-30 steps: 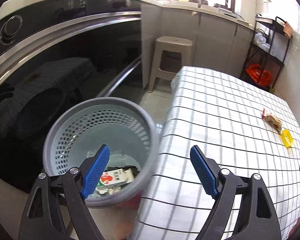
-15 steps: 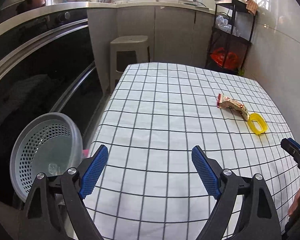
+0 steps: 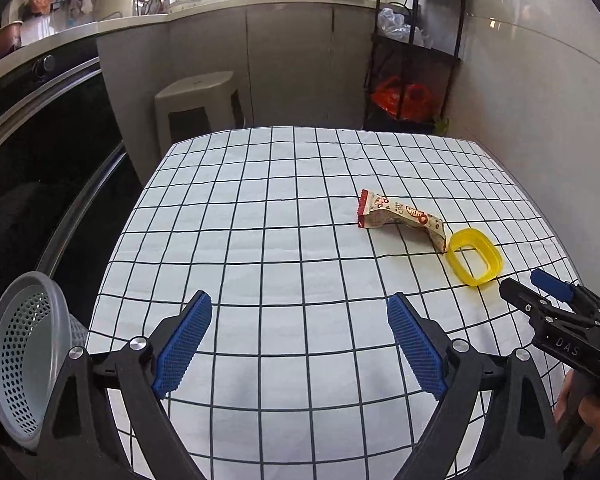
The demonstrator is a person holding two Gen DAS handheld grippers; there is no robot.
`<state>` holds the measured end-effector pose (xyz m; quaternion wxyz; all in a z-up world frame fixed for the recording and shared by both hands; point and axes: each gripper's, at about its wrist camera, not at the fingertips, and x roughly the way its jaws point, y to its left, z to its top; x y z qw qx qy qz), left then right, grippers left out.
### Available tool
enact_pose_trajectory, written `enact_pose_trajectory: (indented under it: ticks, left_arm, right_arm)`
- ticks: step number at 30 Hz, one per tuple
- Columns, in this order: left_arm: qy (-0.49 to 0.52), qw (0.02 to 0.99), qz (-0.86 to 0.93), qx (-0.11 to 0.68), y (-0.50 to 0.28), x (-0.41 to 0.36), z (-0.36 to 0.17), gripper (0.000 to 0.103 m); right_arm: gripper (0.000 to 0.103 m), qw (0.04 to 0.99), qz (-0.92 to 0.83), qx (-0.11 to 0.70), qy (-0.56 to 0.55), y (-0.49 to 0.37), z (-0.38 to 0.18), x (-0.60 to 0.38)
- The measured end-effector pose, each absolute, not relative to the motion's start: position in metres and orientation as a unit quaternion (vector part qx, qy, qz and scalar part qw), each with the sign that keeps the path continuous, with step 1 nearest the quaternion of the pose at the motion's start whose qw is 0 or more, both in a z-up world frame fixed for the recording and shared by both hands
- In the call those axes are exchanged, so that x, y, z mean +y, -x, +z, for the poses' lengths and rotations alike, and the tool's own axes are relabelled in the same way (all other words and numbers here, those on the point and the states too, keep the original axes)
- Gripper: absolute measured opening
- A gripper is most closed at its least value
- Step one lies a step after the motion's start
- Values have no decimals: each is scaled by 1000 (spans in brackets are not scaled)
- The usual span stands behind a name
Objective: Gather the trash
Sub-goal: 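Return both tools to the table toward the yellow ring and snack wrapper, then grasp the yellow ring with the right tool while the left tool grasps the snack wrapper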
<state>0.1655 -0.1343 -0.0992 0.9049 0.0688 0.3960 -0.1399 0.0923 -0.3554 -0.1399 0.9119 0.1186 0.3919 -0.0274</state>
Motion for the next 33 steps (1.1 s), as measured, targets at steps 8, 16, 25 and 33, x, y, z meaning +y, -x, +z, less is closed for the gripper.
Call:
enact_pose_trajectory:
  ticks: [8, 16, 25, 33]
  left_arm:
    - [-83, 900, -147, 401, -168, -149, -115, 88]
    - [-94, 899, -151, 401, -163, -151, -121, 88]
    - [-92, 897, -156, 404, -162, -153, -122, 88]
    - [-89, 894, -156, 411, -163, -151, -124, 88]
  right_arm:
    - [77, 904, -33, 408, -123, -118, -152, -367]
    - [81, 901, -24, 420, -106, -135, -157, -361]
    - [82, 891, -27, 443, -99, -152, -170, -358]
    - [81, 896, -25, 435, -85, -159, -170, -350]
